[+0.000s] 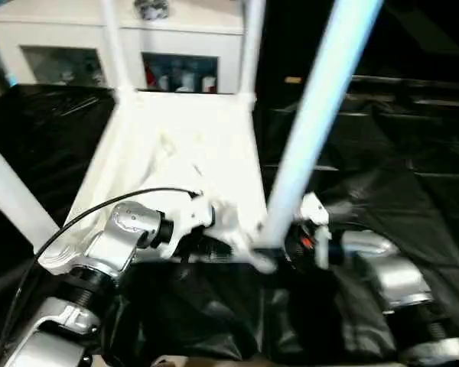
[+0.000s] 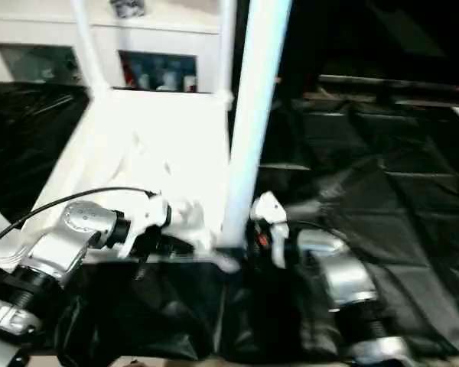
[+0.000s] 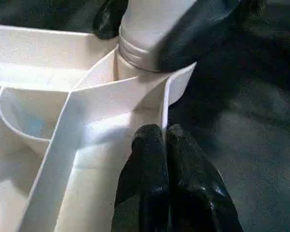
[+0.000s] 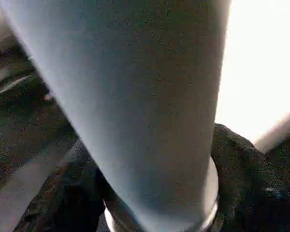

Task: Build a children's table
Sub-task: Rotate leg to tighten

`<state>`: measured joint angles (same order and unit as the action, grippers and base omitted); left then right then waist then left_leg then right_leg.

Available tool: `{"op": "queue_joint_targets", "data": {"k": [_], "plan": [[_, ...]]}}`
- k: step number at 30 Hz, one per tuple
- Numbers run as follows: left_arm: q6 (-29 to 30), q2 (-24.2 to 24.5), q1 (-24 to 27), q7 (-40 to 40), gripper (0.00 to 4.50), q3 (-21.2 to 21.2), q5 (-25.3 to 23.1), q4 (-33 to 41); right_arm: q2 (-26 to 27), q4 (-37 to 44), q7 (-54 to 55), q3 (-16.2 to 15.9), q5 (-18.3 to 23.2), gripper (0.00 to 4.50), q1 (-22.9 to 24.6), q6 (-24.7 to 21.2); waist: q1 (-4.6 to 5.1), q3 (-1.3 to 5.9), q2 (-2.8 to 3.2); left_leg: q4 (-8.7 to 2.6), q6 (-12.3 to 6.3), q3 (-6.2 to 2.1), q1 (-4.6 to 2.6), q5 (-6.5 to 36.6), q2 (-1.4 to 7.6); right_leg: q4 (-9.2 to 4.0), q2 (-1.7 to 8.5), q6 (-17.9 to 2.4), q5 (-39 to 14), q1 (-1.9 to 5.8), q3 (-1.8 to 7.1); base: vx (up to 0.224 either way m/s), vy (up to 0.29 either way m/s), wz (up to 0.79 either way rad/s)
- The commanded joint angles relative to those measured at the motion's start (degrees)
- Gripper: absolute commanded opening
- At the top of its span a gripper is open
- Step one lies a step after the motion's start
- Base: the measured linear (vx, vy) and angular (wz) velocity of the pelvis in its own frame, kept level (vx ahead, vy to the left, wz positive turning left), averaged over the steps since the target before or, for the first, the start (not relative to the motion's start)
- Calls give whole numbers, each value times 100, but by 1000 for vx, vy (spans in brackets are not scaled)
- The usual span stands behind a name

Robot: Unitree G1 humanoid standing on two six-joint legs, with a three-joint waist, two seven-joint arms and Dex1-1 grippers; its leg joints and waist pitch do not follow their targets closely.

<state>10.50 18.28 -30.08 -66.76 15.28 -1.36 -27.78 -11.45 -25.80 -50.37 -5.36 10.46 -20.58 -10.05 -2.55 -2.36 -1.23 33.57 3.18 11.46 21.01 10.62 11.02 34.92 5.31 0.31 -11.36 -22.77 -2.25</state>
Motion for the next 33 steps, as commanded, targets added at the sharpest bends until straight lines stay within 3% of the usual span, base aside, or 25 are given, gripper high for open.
{"op": "queue_joint_targets", "data": {"k": [1, 4, 8, 10, 12, 16, 17, 19, 24, 28, 33], "plan": [[81, -406, -104, 267, 0, 156, 113, 200, 259, -273, 542, -174, -190, 266, -81, -31, 20, 241, -13, -495, 204, -164, -66, 1932, 220, -553, 314, -910, -2500, 162, 183, 0, 0, 0], [284, -696, 9, 687, 0, 293, -44, 375, 846, -500, 1588, 140, -136, 266, -158, -179, 101, 241, -19, -493, 170, -182, -72, 2053, 210, -595, 300, -763, -2708, 116, 188, 0, 0, 0], [471, -975, 67, 955, 0, 378, -90, 503, 1141, -462, 1834, -12, -274, 266, -158, -96, 109, 237, -9, -497, 153, -176, -80, 2086, 210, -608, 285, -729, -2652, 87, 191, 0, 0, 0], [529, -1074, 82, 1003, 0, 407, -77, 563, 1210, -455, 1771, -75, -298, 336, -160, -3, 109, 246, -13, -500, 128, -174, -72, 2093, 216, -595, 277, -761, -2496, 92, 196, 0, 0, 0], [566, -1142, 86, 1007, 0, 438, -71, 610, 1227, -431, 1608, -104, -249, 339, -178, -16, 106, 253, -8, -498, 82, -156, -68, 2010, 215, -575, 262, -839, -2199, 97, 202, 0, 0, 0], [550, -1066, 69, 907, 0, 477, -78, 641, 931, -270, 1217, -281, -324, 380, -190, 52, 58, 280, -1, -473, -2, -122, -59, 1703, 210, -518, 247, -989, -1561, 134, 213, 0, 0, 0], [478, -956, 69, 738, 0, 479, -55, 643, 689, -100, 749, -341, -236, 380, -160, 30, 43, 285, 19, -456, -95, -111, -55, 1543, 210, -491, 242, -1079, -1243, 160, 211, 0, 0, 0], [430, -859, 80, 579, 0, 481, -13, 662, 452, -22, 382, -430, -256, 380, -137, 79, 31, 293, 3, -443, -182, -114, -27, 1373, 209, -460, 246, -1149, -1014, 201, 202, 0, 0, 0], [294, -582, 83, 135, 0, 427, 93, 632, -158, 134, -633, -588, -190, 380, -87, 90, 16, 318, 5, -390, -390, -95, -21, 1039, 201, -396, 244, -1389, -448, 243, 191, 0, 0, 0], [126, -393, 68, -152, 0, 415, 103, 512, -443, 327, -1262, -608, -10, 380, -52, -49, -13, 298, -1, -401, -441, -90, -36, 1154, 222, -419, 252, -1441, -648, 228, 191, 0, 0, 0], [-208, -90, -77, -543, 0, 382, 22, 18, -734, 369, -1871, -659, 170, 349, -110, -145, -80, 277, 13, -433, -232, -90, -90, 1509, 240, -466, 260, -1325, -1246, 185, 199, 0, 0, 0]]}}
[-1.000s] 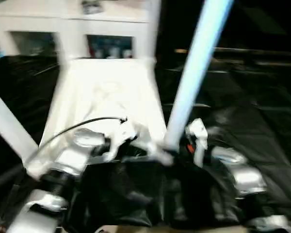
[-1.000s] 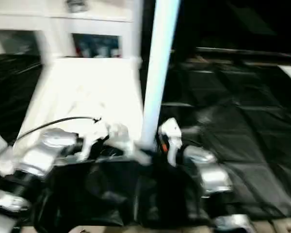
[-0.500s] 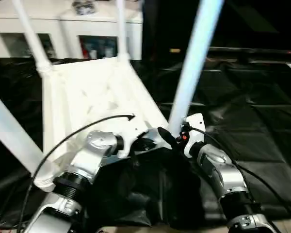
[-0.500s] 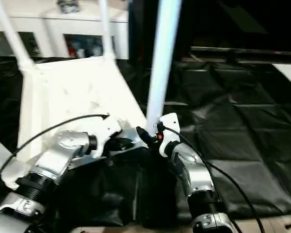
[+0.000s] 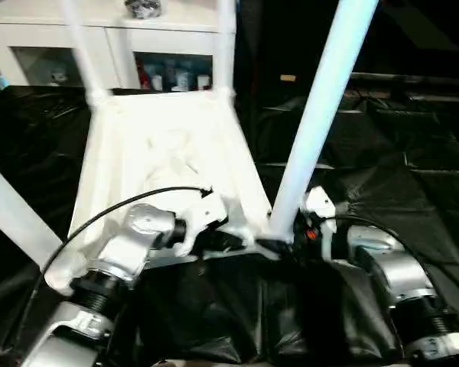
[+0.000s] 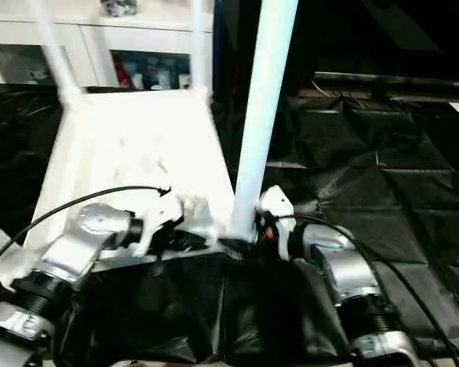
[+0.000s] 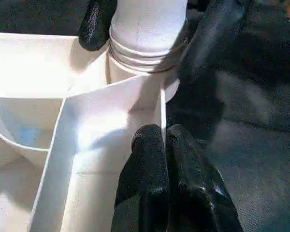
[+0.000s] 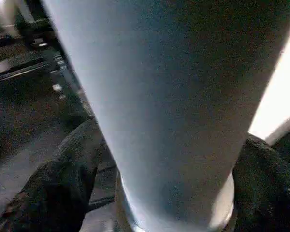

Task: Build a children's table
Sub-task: Rotate leg to tighten

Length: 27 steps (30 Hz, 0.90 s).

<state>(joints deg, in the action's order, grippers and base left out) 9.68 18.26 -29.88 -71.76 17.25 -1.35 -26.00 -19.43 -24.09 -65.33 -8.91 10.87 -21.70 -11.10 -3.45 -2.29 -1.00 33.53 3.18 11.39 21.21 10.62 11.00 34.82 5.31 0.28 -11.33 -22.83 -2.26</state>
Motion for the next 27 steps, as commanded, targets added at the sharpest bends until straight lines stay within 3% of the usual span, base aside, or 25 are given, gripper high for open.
{"op": "queue_joint_targets", "data": {"k": [1, 8, 14, 17, 20, 23, 25, 27], "plan": [[-180, -44, -116, -121, 0, 190, 15, -215, 49, 194, -434, -304, 136, 349, -11, -63, 8, 270, -17, -430, -218, -81, -113, 1523, 241, -458, 256, -1317, -1261, 186, 200, 0, 0, 0], [-327, 123, -207, -457, 0, 202, 46, -426, -24, 223, -709, -417, 114, 278, 16, -166, -31, 274, -19, -440, -139, -91, -84, 1475, 243, -440, 278, -1267, -1322, 200, 198, 0, 0, 0], [-303, 39, -217, -355, 0, 144, 111, -408, 158, 272, -461, -338, 197, 265, 104, -196, -28, 275, -9, -443, -127, -91, -83, 1460, 245, -431, 278, -1318, -1219, 201, 195, 0, 0, 0], [-89, -180, -217, 9, 0, 30, 167, -305, 527, 36, 271, -131, 108, 264, 130, -68, -16, 260, 0, -460, -57, -97, -94, 1587, 243, -460, 290, -1271, -1458, 178, 204, 0, 0, 0], [91, -445, -262, 486, 0, 26, 102, -248, 1037, -524, 1598, 157, -146, 263, 22, 103, 90, 233, -2, -496, 142, -148, -72, 1898, 229, -526, 312, -1027, -2263, 160, 192, 0, 0, 0], [247, -696, -273, 869, 0, 16, 54, -193, 1402, -715, 2379, 297, -229, 263, -18, 121, 170, 219, 4, -505, 210, -179, -87, 2179, 211, -579, 306, -865, -2712, 128, 174, 0, 0, 0], [383, -913, -258, 1199, 0, 22, -4, -108, 1733, -819, 3001, 441, -259, 263, -70, 131, 207, 222, 25, -518, 225, -200, -75, 2209, 213, -598, 311, -775, -2823, 122, 175, 0, 0, 0], [431, -971, -248, 1310, 0, 22, -33, -88, 1819, -860, 3220, 474, -308, 263, -93, 122, 229, 228, 23, -509, 220, -191, -106, 2313, 200, -633, 291, -722, -2844, 85, 180, 0, 0, 0]]}}
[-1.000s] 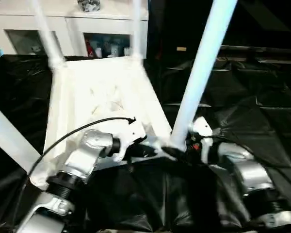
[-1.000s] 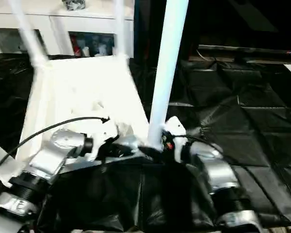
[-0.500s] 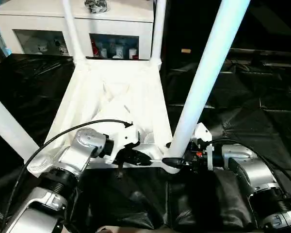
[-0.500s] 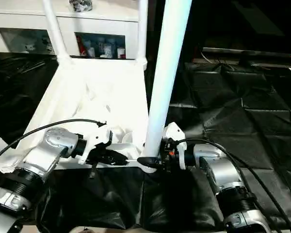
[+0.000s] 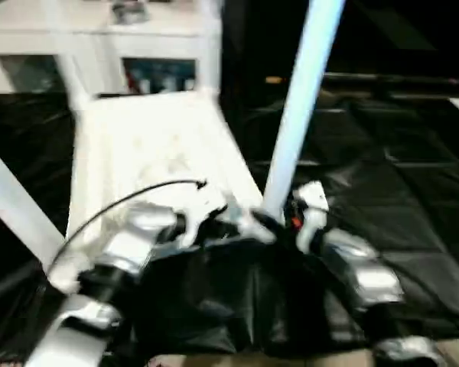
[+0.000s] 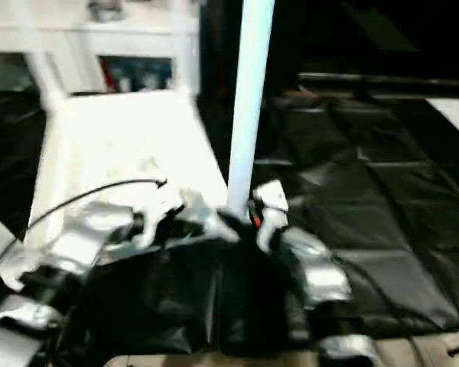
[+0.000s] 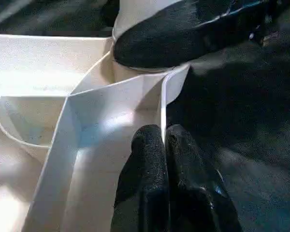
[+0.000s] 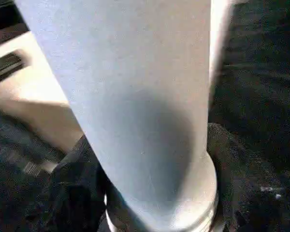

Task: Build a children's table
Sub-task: Rotate leg to tighten

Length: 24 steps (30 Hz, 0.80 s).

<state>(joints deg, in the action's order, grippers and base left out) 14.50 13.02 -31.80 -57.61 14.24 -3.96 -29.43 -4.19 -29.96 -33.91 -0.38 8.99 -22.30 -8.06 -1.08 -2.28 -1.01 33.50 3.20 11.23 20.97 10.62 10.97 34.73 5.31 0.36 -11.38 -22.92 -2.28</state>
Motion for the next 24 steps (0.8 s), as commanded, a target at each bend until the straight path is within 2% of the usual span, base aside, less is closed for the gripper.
{"op": "queue_joint_targets", "data": {"k": [1, 2, 4, 5, 7, 9, 11, 12, 15, 16, 17, 18, 19, 22, 24], "plan": [[16, -511, -33, -35, 0, 352, 206, 312, 405, -336, 381, -338, -202, 263, -66, -201, -10, 229, 24, -504, 209, -176, -90, 2306, 209, -618, 287, -743, -2776, 87, 185, 0, 0, 0], [102, -600, 0, 98, 0, 346, 200, 368, 508, -349, 538, -361, -274, 263, -70, -134, 7, 230, 43, -513, 211, -178, -63, 2277, 211, -595, 283, -784, -2623, 97, 189, 0, 0, 0], [225, -722, 79, 180, 0, 362, 214, 493, 656, -326, 701, -444, -387, 263, -64, 40, 23, 238, 32, -514, 194, -164, -61, 2244, 214, -585, 270, -837, -2415, 95, 191, 0, 0, 0], [234, -716, 108, 199, 0, 394, 184, 531, 699, -306, 692, -428, -341, 298, -66, 73, 35, 249, 36, -509, 139, -158, -46, 2187, 208, -566, 261, -896, -2193, 120, 194, 0, 0, 0], [207, -675, 130, 182, 0, 426, 149, 550, 698, -274, 632, -399, -284, 333, -71, 71, 40, 247, 38, -506, 90, -144, -41, 2135, 206, -562, 250, -940, -2037, 119, 198, 0, 0, 0], [168, -577, 151, 121, 0, 435, 123, 560, 586, -173, 417, -412, -238, 335, -71, 49, 38, 260, 44, -499, 39, -131, -29, 1985, 206, -535, 247, -1021, -1734, 146, 202, 0, 0, 0], [153, -469, 140, 90, 0, 431, 105, 540, 399, -102, 251, -487, -306, 361, -82, 111, 18, 272, 49, -486, -12, -116, -32, 1800, 208, -508, 245, -1106, -1451, 168, 201, 0, 0, 0], [127, -403, 136, 27, 0, 429, 109, 532, 279, -28, 19, -540, -287, 361, -71, 117, 18, 272, 49, -486, -12, -116, -32, 1800, 208, -508, 245, -1106, -1451, 168, 201, 0, 0, 0], [67, -239, 141, -162, 0, 427, 130, 552, -26, 193, -640, -687, -204, 361, -14, 118, -42, 301, 34, -443, -188, -99, -8, 1370, 203, -435, 240, -1251, -805, 239, 196, 0, 0, 0], [37, -143, 158, -315, 0, 433, 158, 597, -196, 319, -999, -768, -144, 361, 28, 110, -54, 305, 39, -432, -227, -90, -13, 1297, 205, -421, 238, -1288, -674, 239, 197, 0, 0, 0], [3, -45, 180, -509, 0, 447, 202, 642, -349, 412, -1291, -824, -94, 361, 57, 100, -94, 318, 32, -404, -347, -79, -13, 1066, 204, -375, 233, -1388, -259, 264, 194, 0, 0, 0], [3, -45, 180, -509, 0, 447, 202, 642, -349, 412, -1291, -824, -94, 361, 57, 100, -94, 318, 32, -404, -347, -79, -13, 1066, 204, -375, 233, -1388, -259, 264, 194, 0, 0, 0], [-64, 11, 188, -639, 0, 464, 230, 667, -429, 443, -1444, -838, -71, 361, 60, 84, -98, 320, 43, -399, -406, -68, -22, 943, 209, -357, 240, -1479, -55, 255, 193, 0, 0, 0], [-394, 326, 232, -1264, 0, 546, 343, 722, -906, 632, -2410, -992, 68, 361, 116, -43, -127, 305, 42, -400, -471, -69, -37, 1052, 212, -370, 233, -1551, -209, 274, 179, 0, 0, 0], [-435, 448, 234, -1503, 0, 571, 369, 707, -1099, 732, -2818, -1072, 159, 361, 145, -136, -158, 287, 60, -422, -412, -62, -72, 1246, 242, -397, 241, -1549, -481, 238, 188, 0, 0, 0]]}}
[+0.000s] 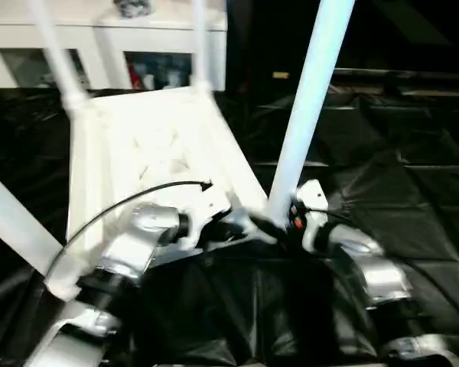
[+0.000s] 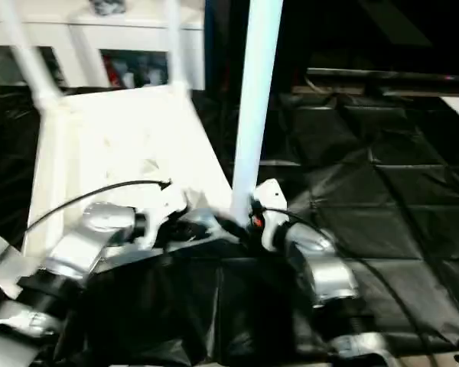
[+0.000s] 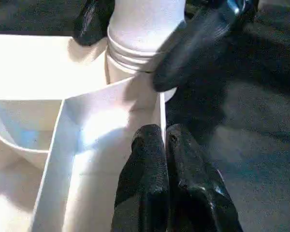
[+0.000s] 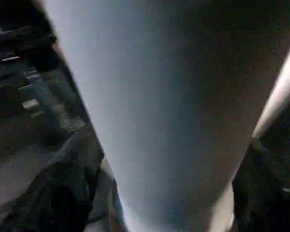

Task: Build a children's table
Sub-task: Rotate leg to tighten

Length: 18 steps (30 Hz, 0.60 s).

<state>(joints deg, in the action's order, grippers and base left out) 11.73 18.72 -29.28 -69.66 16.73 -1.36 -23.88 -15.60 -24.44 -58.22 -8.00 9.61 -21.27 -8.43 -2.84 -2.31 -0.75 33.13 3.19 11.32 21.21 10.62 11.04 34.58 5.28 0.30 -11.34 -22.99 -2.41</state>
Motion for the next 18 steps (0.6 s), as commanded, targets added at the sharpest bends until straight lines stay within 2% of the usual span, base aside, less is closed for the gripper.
{"op": "queue_joint_targets", "data": {"k": [1, 2, 3, 7, 10, 14, 18], "plan": [[-189, -79, -21, -379, 0, 329, 125, 133, -28, 215, -531, -338, 124, 361, 49, -129, 9, 286, 33, -392, -377, -75, -100, 1282, 240, -386, 242, -1534, -552, 241, 198, 0, 0, 0], [-234, -24, -25, -472, 0, 344, 135, 107, -100, 256, -673, -368, 149, 361, 58, -149, -9, 283, 29, -402, -314, -75, -95, 1332, 243, -384, 242, -1503, -655, 248, 197, 0, 0, 0], [-279, 19, -36, -543, 0, 355, 138, 71, -156, 280, -784, -386, 167, 361, 56, -159, -27, 276, -8, -408, -274, -65, -106, 1397, 250, -396, 241, -1466, -774, 235, 202, 0, 0, 0], [-422, 128, -85, -735, 0, 363, 142, -54, -327, 391, -1218, -485, 254, 361, 67, -312, -68, 277, 6, -411, -203, -65, -104, 1411, 252, -391, 257, -1427, -891, 231, 208, 0, 0, 0], [-492, 180, -129, -853, 0, 374, 175, -128, -441, 470, -1460, -585, 312, 361, 69, -417, -99, 288, -12, -397, -218, -63, -94, 1272, 242, -374, 258, -1414, -811, 247, 203, 0, 0, 0], [-555, 217, -160, -1026, 0, 379, 195, -198, -487, 550, -1638, -639, 374, 327, 67, -565, -146, 307, -6, -368, -292, -51, -92, 1048, 245, -340, 264, -1480, -528, 248, 200, 0, 0, 0], [-576, 185, -161, -899, 0, 348, 161, -248, -414, 541, -1520, -608, 358, 292, 98, -536, -187, 307, -11, -367, -273, -48, -103, 1057, 249, -339, 262, -1477, -547, 238, 199, 0, 0, 0]]}}
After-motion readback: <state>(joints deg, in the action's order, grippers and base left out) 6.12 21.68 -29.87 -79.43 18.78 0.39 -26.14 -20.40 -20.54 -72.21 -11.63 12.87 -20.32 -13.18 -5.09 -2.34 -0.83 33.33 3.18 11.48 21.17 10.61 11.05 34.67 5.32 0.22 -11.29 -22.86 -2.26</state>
